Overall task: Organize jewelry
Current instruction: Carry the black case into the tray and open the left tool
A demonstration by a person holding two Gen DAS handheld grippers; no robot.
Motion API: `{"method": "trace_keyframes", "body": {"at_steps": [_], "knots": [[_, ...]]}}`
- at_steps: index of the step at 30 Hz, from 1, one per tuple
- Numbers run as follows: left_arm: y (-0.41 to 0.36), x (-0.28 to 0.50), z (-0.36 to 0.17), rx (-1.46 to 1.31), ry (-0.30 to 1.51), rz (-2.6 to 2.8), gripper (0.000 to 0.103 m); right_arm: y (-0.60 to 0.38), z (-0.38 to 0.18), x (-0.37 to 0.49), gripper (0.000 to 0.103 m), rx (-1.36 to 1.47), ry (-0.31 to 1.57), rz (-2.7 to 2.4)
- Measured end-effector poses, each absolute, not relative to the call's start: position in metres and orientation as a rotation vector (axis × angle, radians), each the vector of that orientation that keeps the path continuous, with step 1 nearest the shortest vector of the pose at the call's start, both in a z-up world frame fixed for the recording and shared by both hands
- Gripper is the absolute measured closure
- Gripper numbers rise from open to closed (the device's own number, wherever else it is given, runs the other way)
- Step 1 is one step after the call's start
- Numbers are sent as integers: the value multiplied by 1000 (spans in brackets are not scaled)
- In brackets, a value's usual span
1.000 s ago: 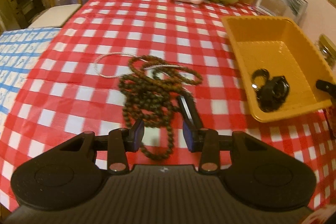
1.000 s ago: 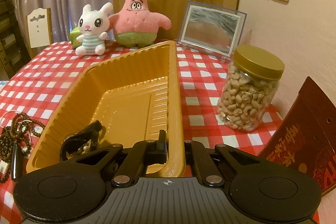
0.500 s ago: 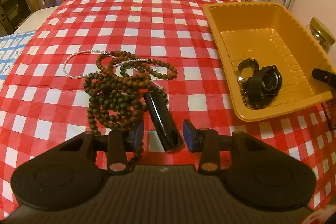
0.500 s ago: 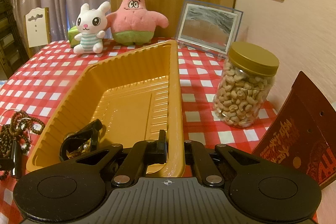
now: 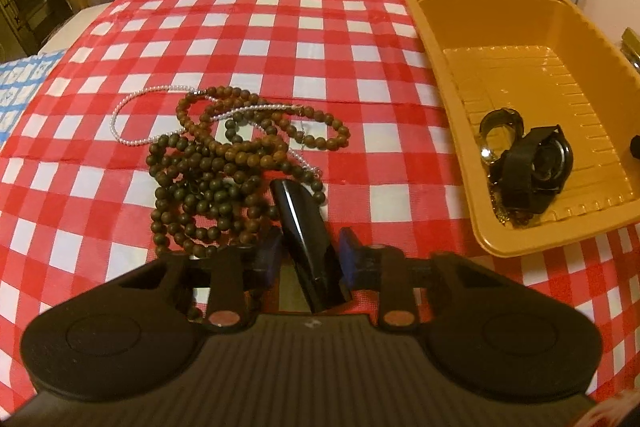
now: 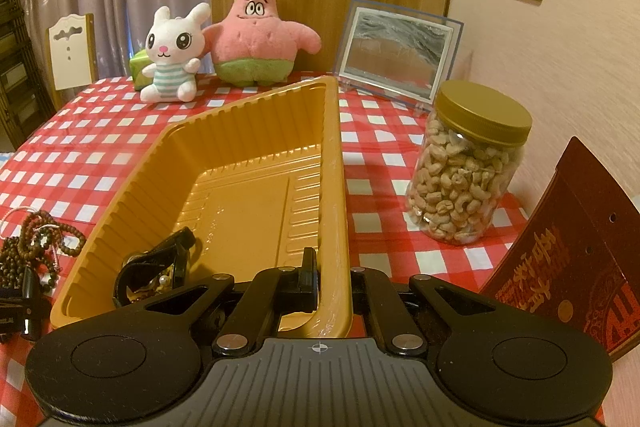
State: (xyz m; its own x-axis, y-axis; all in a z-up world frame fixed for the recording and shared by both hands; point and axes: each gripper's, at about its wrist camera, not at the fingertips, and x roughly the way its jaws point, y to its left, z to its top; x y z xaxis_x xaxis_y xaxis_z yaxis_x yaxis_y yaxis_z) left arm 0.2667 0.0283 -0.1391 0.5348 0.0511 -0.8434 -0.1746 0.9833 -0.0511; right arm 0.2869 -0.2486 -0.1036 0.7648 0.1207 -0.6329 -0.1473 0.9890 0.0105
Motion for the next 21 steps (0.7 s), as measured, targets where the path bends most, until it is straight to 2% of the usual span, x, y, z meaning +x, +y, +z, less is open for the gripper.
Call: {"method": "trace_keyframes", "body": {"at_steps": [2,9,21], "knots": [[29,266,-139,-140,995,135,83,-249,-104,287,99,-40,685,145],[26,263,-124,-137,949,118,83,-249,-103,287,99,-43,683,147],[-12,275,-66,-182,840,-87,83,-249,-102,287,99,-44,682,149]]}}
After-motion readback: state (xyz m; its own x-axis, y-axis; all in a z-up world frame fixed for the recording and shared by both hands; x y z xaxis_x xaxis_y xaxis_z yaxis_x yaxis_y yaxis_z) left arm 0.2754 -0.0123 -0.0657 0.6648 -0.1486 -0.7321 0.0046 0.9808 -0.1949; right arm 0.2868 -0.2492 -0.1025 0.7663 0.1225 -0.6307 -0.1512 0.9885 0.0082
